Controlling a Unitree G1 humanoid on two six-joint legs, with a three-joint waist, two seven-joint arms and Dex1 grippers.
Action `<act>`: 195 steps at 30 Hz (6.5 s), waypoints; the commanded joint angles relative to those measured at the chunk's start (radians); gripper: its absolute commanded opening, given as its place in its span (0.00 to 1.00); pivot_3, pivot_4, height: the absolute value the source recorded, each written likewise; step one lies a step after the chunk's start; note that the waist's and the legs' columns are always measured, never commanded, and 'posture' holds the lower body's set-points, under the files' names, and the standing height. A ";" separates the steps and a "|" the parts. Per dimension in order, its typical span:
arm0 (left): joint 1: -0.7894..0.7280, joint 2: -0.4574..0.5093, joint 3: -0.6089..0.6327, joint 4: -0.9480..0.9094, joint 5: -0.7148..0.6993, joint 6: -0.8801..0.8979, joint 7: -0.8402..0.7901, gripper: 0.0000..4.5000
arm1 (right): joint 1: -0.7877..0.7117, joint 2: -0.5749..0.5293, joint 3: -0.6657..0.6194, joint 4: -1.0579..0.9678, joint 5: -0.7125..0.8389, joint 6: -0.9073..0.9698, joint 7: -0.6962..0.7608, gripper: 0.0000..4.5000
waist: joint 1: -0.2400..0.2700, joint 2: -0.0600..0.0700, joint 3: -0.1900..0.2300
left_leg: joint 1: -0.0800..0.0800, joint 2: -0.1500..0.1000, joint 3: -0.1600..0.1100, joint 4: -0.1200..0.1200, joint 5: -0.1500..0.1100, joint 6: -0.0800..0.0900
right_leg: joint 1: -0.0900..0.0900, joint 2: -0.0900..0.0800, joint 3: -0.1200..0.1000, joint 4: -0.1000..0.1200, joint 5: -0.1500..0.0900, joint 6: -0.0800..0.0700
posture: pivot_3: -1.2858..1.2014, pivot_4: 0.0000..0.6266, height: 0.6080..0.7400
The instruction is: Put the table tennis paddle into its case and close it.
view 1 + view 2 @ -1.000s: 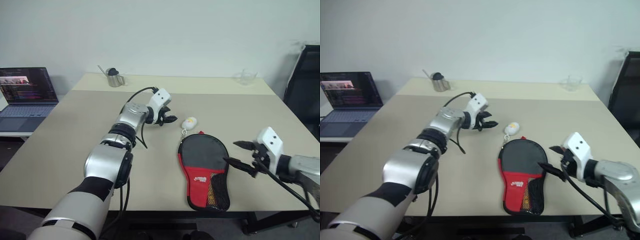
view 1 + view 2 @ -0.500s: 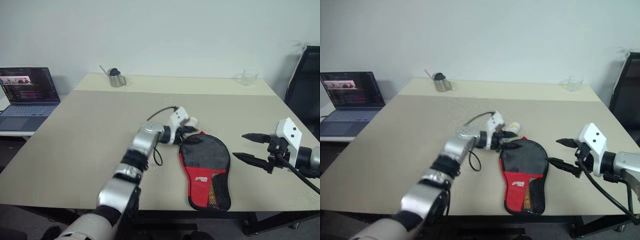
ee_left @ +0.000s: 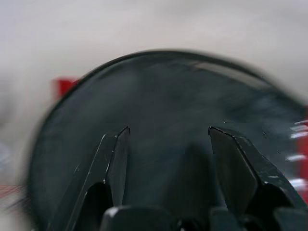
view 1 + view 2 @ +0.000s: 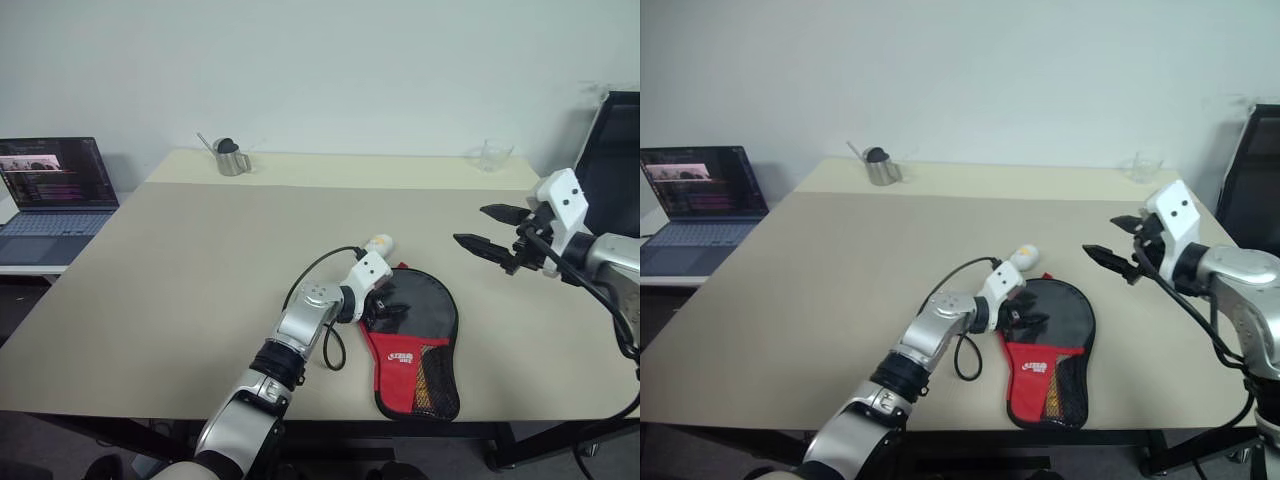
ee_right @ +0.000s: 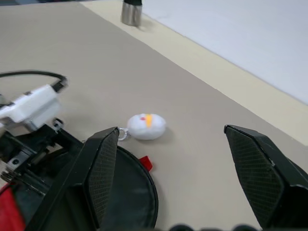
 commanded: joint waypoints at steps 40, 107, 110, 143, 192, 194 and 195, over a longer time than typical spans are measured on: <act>-0.016 -0.069 -0.042 0.107 0.004 -0.007 0.111 1.00 | -0.727 0.684 0.090 1.529 -0.393 -0.440 -0.365 0.85 | -0.006 0.002 -0.001 | 0.000 0.002 0.010 -0.001 0.000 0.001 | -0.003 0.001 0.003 0.003 0.000 0.000 | 0.52 0.24 1.00; 0.049 -0.027 -0.048 -0.024 -0.012 0.098 0.132 1.00 | -0.732 0.765 -0.113 1.554 -0.327 -0.404 -0.544 1.00 | -0.007 0.002 -0.001 | 0.001 0.003 0.010 -0.003 0.000 0.001 | -0.002 -0.001 0.002 0.001 0.000 0.000 | 0.52 0.24 1.00; 0.059 -0.023 -0.047 -0.044 -0.014 0.109 0.138 1.00 | -0.731 0.772 -0.120 1.555 -0.324 -0.408 -0.545 1.00 | -0.007 0.002 -0.001 | 0.001 0.003 0.010 -0.003 0.000 0.001 | -0.002 -0.001 0.002 0.001 0.000 0.000 | 0.52 0.24 1.00; 0.060 -0.020 -0.050 -0.079 -0.023 0.150 0.152 1.00 | -0.731 0.719 -0.172 1.549 -0.310 -0.439 -0.578 0.01 | -0.006 0.002 -0.001 | 0.001 0.003 0.010 -0.003 0.000 0.001 | -0.002 -0.001 0.002 0.001 0.000 0.000 | 0.52 0.24 1.00; -0.065 -0.080 -0.090 0.164 0.000 -0.012 0.077 1.00 | -0.620 0.399 -0.180 1.498 -0.323 -0.430 -0.662 0.01 | 0.005 0.002 -0.001 | -0.002 0.001 0.010 -0.003 -0.001 0.004 | -0.002 -0.004 0.002 -0.004 0.001 0.004 | 0.52 0.24 1.00; -0.065 -0.084 -0.094 0.171 0.003 -0.018 0.072 1.00 | -0.609 0.395 -0.168 1.476 -0.327 -0.408 -0.637 0.01 | 0.006 0.002 -0.001 | -0.002 0.001 0.010 -0.003 -0.001 0.004 | -0.002 -0.004 0.002 -0.004 0.001 0.004 | 0.52 0.24 1.00; -0.065 -0.087 -0.096 0.175 0.004 -0.021 0.070 1.00 | -0.601 0.392 -0.159 1.459 -0.331 -0.394 -0.618 0.01 | 0.007 0.002 -0.001 | -0.002 0.001 0.010 -0.003 -0.001 0.004 | -0.002 -0.004 0.002 -0.004 0.001 0.004 | 0.52 0.24 1.00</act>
